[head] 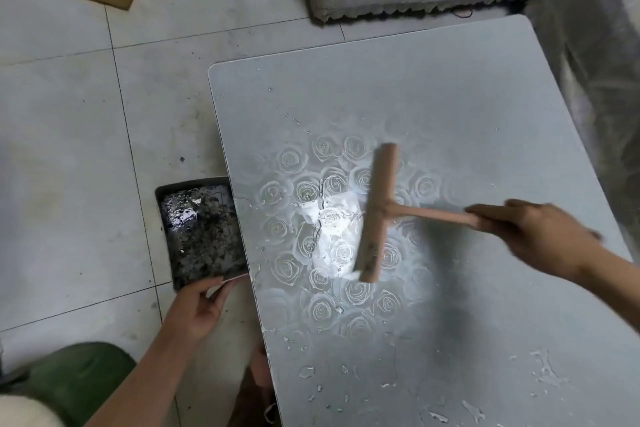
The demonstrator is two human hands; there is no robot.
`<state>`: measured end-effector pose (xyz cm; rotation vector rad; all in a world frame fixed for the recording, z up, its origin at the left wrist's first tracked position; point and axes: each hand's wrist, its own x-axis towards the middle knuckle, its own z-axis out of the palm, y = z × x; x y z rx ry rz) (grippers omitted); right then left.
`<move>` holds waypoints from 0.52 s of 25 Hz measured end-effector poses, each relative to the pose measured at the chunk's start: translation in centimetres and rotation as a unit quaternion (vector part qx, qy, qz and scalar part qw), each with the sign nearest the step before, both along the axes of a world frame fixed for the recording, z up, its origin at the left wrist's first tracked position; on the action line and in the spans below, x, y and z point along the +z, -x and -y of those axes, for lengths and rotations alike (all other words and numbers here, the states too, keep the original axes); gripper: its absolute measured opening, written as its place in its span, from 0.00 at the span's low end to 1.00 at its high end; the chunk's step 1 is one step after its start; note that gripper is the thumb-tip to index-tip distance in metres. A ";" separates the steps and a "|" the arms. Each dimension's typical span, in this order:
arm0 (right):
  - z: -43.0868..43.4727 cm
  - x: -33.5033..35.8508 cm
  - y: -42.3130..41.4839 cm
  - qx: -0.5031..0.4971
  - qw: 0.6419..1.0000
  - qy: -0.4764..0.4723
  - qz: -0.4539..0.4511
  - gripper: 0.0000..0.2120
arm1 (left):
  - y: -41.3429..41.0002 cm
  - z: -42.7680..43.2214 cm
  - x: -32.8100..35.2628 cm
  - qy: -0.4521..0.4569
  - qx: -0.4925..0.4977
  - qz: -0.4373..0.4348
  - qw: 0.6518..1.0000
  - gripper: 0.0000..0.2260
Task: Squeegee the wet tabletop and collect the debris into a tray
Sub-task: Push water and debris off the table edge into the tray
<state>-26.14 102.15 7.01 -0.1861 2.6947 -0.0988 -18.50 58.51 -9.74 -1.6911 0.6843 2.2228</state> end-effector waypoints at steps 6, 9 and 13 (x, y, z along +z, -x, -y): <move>9.0 -2.8 1.0 0.082 0.995 0.002 0.048 0.18 | -0.3 -0.1 -0.5 0.016 0.018 0.007 1.000 0.24; 17.2 -5.0 2.2 0.161 0.987 0.004 0.015 0.18 | -0.2 -0.2 -0.1 0.018 0.015 0.000 1.000 0.17; 15.3 -2.1 1.8 0.123 0.990 0.029 -0.069 0.14 | -0.5 0.0 -0.1 0.002 0.021 -0.007 1.000 0.16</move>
